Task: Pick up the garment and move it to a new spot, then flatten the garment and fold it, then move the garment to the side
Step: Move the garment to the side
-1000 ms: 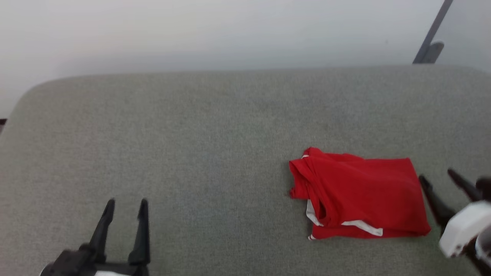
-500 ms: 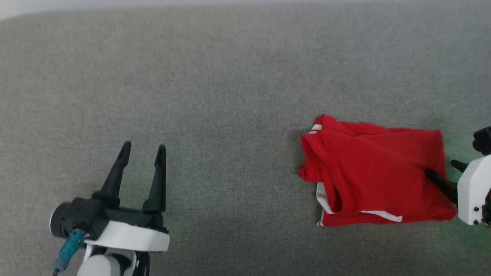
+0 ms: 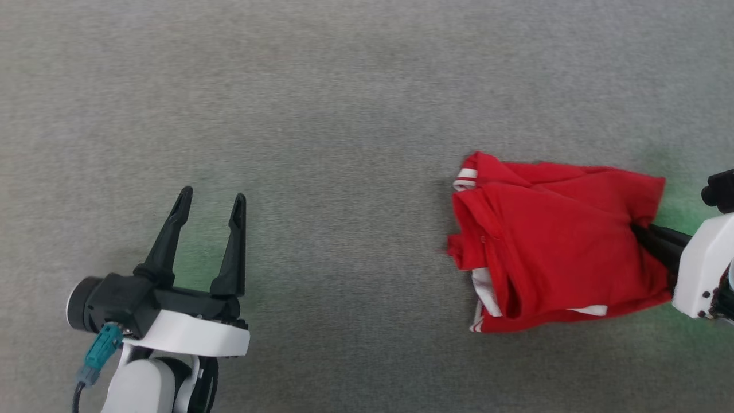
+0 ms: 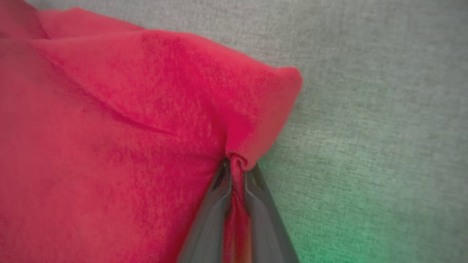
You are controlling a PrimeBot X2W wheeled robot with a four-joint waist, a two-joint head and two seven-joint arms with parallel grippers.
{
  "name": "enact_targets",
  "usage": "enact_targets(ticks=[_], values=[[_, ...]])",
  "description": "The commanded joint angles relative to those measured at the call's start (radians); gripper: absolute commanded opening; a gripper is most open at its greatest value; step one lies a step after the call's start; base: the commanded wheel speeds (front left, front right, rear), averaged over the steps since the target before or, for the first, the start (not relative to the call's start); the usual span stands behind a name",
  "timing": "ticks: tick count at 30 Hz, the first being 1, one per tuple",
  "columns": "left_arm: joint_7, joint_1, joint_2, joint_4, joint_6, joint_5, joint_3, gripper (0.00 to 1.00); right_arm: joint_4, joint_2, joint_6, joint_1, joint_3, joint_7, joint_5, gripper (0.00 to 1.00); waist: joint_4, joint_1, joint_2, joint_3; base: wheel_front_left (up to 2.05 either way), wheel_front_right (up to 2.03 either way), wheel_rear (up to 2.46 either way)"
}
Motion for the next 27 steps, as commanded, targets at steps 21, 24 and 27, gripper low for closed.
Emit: enact_targets(ticks=[21, 24, 27], values=[[-0.005, -0.505, 0.210, -0.010, 0.001, 0.000, -0.284, 1.00, 0.312, -0.110, -0.004, -0.215, -0.352, -0.291, -0.083, 0.00, -0.234, 0.0000, -0.0001, 0.267, 0.00, 0.00, 0.00], [-0.005, -0.584, 0.206, -0.010, 0.001, -0.005, -0.300, 1.00, 0.407, -0.126, -0.004, -0.289, -0.362, -0.343, -0.125, 0.00, -0.222, 0.0000, -0.0001, 0.299, 0.00, 0.00, 0.00], [-0.005, -0.647, 0.203, -0.015, 0.001, -0.006, -0.305, 1.00, 0.505, -0.125, -0.004, -0.373, -0.378, -0.402, -0.159, 0.00, -0.207, 0.0000, -0.0001, 0.329, 0.00, 0.00, 0.00]])
